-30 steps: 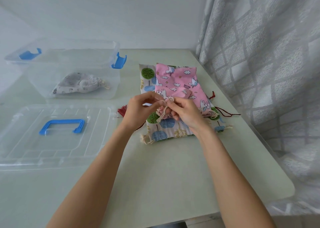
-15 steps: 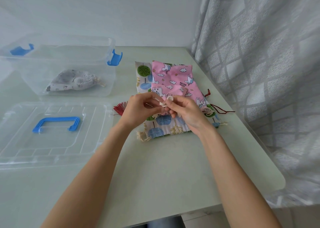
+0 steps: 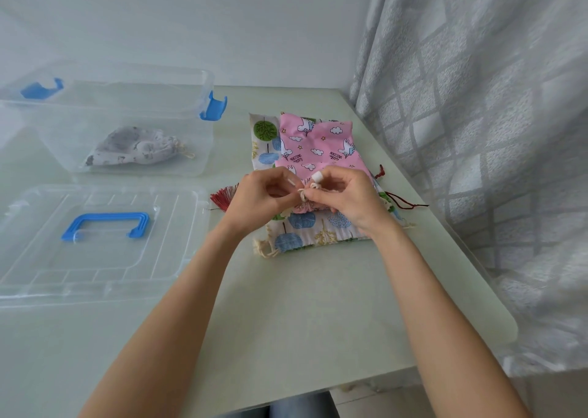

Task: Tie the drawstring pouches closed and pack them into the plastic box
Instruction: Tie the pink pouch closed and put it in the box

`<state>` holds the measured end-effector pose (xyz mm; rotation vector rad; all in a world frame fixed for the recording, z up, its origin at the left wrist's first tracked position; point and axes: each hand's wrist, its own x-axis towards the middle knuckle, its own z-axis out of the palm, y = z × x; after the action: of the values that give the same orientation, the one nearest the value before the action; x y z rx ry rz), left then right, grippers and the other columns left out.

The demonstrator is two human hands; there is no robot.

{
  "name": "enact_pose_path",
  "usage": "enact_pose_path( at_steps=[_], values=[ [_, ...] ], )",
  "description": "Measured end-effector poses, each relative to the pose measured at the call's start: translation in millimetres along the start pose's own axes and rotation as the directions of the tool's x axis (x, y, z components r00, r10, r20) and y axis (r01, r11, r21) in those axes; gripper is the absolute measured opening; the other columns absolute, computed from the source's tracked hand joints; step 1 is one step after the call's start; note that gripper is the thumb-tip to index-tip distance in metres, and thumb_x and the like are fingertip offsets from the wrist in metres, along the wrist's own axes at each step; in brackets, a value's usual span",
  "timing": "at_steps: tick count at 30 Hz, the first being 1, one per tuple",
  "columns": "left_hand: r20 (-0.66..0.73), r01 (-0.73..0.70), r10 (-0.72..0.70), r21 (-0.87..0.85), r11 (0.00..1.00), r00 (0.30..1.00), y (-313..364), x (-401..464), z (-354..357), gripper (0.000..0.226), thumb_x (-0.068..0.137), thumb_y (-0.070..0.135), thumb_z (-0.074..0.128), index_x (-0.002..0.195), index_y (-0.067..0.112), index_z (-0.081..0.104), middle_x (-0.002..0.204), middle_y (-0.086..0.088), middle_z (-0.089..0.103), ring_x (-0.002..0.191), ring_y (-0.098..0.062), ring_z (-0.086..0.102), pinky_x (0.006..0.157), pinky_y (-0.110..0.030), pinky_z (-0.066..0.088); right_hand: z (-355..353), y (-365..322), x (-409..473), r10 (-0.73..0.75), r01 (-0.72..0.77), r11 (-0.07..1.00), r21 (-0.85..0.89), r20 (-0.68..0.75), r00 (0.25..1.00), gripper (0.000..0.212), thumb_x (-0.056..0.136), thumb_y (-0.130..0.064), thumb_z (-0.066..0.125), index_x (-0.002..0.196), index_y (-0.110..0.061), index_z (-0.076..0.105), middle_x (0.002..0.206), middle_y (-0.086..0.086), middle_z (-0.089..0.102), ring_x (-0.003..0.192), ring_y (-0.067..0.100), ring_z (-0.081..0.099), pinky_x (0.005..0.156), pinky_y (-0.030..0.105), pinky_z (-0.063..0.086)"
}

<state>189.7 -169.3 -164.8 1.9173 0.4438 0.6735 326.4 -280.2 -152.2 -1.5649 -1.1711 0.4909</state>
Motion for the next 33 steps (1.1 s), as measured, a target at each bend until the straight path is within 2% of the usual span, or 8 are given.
enact_pose_path(
  at_steps=[4, 12, 16, 21, 24, 27, 30, 33],
  values=[
    [-0.031, 0.034, -0.032, 0.052, 0.998, 0.999, -2.0, 0.3, 1.5, 0.014, 0.077, 0.005, 0.07, 0.078, 0.019, 0.066, 0.076, -0.003, 0.072, 0.071, -0.016, 0.07, 0.074, -0.034, 0.058, 4.0, 1.0, 1.3, -0.087, 0.051, 0.939, -0.341, -0.093, 0.992, 0.013, 0.072, -0.011, 0.077, 0.078, -0.019, 0.069, 0.074, -0.004, 0.069, 0.069, 0.008, 0.064, 0.07, 0.031, 0.054],
    [-0.059, 0.03, -0.031, -0.009, 1.0, 0.998, -3.0, -0.1, 1.7, 0.013, 0.078, 0.01, 0.073, 0.089, 0.015, 0.068, 0.08, -0.005, 0.072, 0.073, -0.014, 0.07, 0.075, -0.024, 0.056, 20.0, 0.8, -4.3, -0.411, 0.155, 0.704, -0.693, -0.22, 0.885, 0.01, 0.074, -0.017, 0.074, 0.081, -0.013, 0.069, 0.075, 0.0, 0.071, 0.068, 0.021, 0.064, 0.058, 0.031, 0.051],
    [-0.062, 0.028, -0.031, -0.053, 0.998, 0.998, -2.4, -0.4, 1.7, 0.013, 0.078, 0.007, 0.073, 0.089, 0.011, 0.068, 0.082, -0.008, 0.072, 0.075, -0.017, 0.07, 0.076, -0.024, 0.056, 24.1, 4.4, -6.1, -0.442, 0.196, 0.684, -0.703, -0.185, 0.878, 0.01, 0.078, -0.013, 0.07, 0.084, -0.008, 0.064, 0.078, 0.002, 0.067, 0.071, 0.02, 0.058, 0.06, 0.027, 0.044],
    [-0.145, 0.025, -0.01, 0.104, 0.994, 0.989, -5.7, -1.0, 4.6, 0.01, 0.078, 0.009, 0.067, 0.085, 0.016, 0.066, 0.081, -0.004, 0.07, 0.07, -0.012, 0.07, 0.07, -0.03, 0.057, 20.6, 7.8, -8.7, -0.337, 0.239, 0.85, -0.469, -0.136, 0.932, 0.014, 0.078, -0.011, 0.072, 0.09, -0.007, 0.067, 0.081, -0.019, 0.057, 0.07, -0.002, 0.055, 0.066, 0.008, 0.04],
    [-0.147, -0.012, 0.037, 0.167, 0.986, 0.988, -4.0, -3.3, 9.0, 0.01, 0.082, 0.01, 0.063, 0.088, 0.018, 0.063, 0.082, 0.001, 0.068, 0.067, -0.005, 0.068, 0.064, -0.025, 0.055, 20.1, 9.1, -9.0, -0.315, 0.221, 0.879, -0.423, -0.167, 0.934, 0.012, 0.077, -0.01, 0.073, 0.087, -0.009, 0.067, 0.077, -0.015, 0.057, 0.068, 0.002, 0.054, 0.064, 0.009, 0.041],
    [-0.034, 0.031, -0.029, 0.033, 0.999, 0.999, -4.0, -3.4, 3.4, 0.016, 0.088, 0.01, 0.057, 0.098, 0.02, 0.065, 0.095, -0.002, 0.069, 0.078, -0.006, 0.067, 0.071, -0.016, 0.051, 20.4, 8.6, -9.5, -0.373, 0.276, 0.872, -0.404, -0.182, 0.91, 0.01, 0.077, -0.007, 0.073, 0.084, -0.009, 0.065, 0.08, -0.005, 0.062, 0.072, 0.011, 0.057, 0.065, 0.015, 0.043],
    [0.111, 0.136, -0.116, -0.196, 0.971, 0.987, -5.3, -5.2, -1.0, 0.028, 0.096, 0.012, 0.043, 0.116, 0.01, 0.063, 0.109, -0.008, 0.067, 0.095, -0.016, 0.065, 0.081, -0.021, 0.052, 24.1, 9.3, -10.6, -0.44, 0.334, 0.836, -0.436, -0.167, 0.882, 0.01, 0.076, 0.0, 0.069, 0.082, -0.004, 0.063, 0.082, -0.006, 0.061, 0.077, 0.018, 0.058, 0.066, 0.024, 0.047],
    [0.113, 0.12, -0.098, -0.202, 0.972, 0.989, -4.3, -7.4, 0.4, 0.026, 0.098, 0.011, 0.043, 0.112, 0.013, 0.065, 0.102, -0.007, 0.068, 0.089, -0.012, 0.064, 0.078, -0.02, 0.052, 26.3, 12.0, -12.2, -0.464, 0.36, 0.831, -0.424, -0.171, 0.869, 0.01, 0.075, 0.003, 0.068, 0.081, -0.001, 0.062, 0.082, 0.0, 0.061, 0.078, 0.015, 0.057, 0.066, 0.022, 0.047]
  ],
)
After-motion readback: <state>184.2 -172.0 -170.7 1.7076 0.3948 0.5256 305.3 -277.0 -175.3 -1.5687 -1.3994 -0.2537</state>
